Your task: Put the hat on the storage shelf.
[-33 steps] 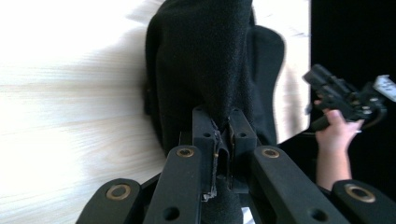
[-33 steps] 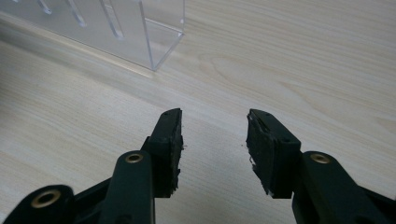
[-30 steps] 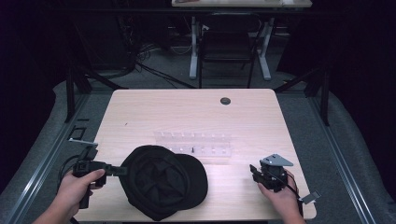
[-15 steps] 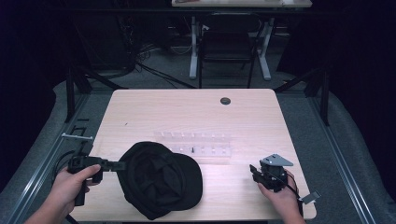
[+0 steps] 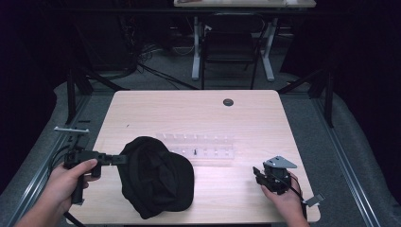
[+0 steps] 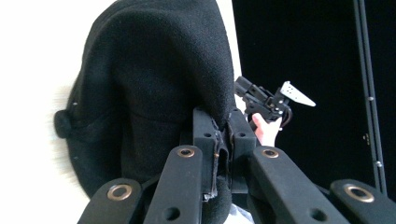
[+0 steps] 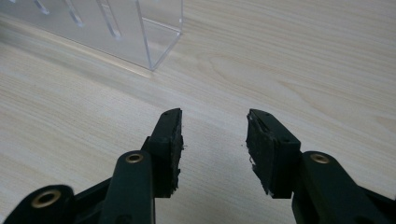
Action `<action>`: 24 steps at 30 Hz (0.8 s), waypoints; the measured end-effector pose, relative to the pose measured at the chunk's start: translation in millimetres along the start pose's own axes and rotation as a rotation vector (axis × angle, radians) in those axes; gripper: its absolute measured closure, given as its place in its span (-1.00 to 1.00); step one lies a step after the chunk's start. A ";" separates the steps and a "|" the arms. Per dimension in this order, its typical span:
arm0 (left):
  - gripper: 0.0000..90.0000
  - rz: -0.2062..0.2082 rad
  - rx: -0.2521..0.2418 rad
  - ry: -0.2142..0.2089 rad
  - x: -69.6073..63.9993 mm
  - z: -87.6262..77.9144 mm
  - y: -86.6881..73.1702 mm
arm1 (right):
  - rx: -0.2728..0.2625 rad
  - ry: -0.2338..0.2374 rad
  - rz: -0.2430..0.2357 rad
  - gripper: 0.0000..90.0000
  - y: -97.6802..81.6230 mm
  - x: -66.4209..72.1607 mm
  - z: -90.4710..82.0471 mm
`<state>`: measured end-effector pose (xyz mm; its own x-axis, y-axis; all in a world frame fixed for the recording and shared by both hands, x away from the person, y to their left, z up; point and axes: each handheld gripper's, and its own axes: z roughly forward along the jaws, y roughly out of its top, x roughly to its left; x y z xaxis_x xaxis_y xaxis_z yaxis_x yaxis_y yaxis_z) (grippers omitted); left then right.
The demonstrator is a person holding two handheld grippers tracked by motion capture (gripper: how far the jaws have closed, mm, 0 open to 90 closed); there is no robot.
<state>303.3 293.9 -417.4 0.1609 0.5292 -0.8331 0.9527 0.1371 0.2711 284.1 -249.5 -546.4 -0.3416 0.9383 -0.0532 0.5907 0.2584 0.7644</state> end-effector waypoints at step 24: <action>0.90 0.062 -0.050 -0.039 -40.6 -23.1 12.8 | 0.000 0.006 0.005 0.23 -0.3 0.1 0.2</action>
<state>303.0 293.6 -369.0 0.2302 0.5055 -0.8316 0.9266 0.1472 0.3460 284.0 -249.4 -546.8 -0.3431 0.9382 -0.0455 0.5922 0.2537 0.7648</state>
